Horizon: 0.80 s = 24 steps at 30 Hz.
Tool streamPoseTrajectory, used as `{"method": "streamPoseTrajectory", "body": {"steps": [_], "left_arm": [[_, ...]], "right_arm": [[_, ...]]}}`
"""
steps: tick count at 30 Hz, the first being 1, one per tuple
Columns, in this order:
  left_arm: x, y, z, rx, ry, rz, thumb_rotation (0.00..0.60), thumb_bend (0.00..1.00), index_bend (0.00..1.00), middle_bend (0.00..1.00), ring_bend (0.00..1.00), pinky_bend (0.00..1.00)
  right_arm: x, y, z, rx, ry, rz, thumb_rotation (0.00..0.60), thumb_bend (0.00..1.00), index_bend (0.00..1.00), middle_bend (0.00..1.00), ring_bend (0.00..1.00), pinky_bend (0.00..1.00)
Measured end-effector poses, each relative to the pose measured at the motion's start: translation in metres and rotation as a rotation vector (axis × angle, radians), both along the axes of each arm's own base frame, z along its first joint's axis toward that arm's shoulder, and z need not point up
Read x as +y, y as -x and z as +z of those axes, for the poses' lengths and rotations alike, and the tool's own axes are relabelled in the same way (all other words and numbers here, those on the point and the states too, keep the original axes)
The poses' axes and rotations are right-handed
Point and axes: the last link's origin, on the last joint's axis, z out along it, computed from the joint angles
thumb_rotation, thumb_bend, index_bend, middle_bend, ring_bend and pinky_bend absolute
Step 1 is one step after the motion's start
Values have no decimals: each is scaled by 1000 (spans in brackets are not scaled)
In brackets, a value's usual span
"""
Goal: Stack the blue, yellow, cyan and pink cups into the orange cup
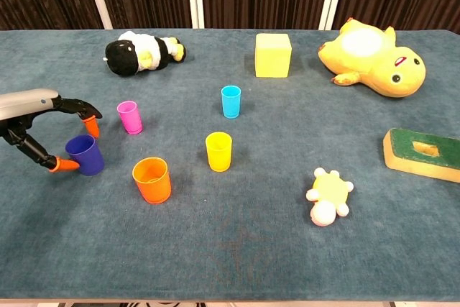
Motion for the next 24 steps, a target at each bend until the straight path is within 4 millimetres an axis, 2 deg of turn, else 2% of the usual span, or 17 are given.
{"method": "streamPoseTrajectory", "body": {"steps": [8,16,20,24], "left_arm": [[-1,-5,-2,-4,7,-17,600,324,473,166,39,18],[-1,-6,4,-9,-19,-20,600,338,468,169,39,18],[-1,-15,11,-34,-33,-38,600,338,467,171,39,18],[-3,-32,22,-76,-51,-80,600,337,467,172,39,18]], "right_arm": [[-1,0,0,-3,1,-3,600,324,49,72,136,61],[-1,0,2,-10,11,-3,600,325,49,72,136,61],[0,1,2,-9,12,-3,600,323,49,72,136,61],[-1,1,1,-9,8,-5,600,324,49,72,136,61]]}}
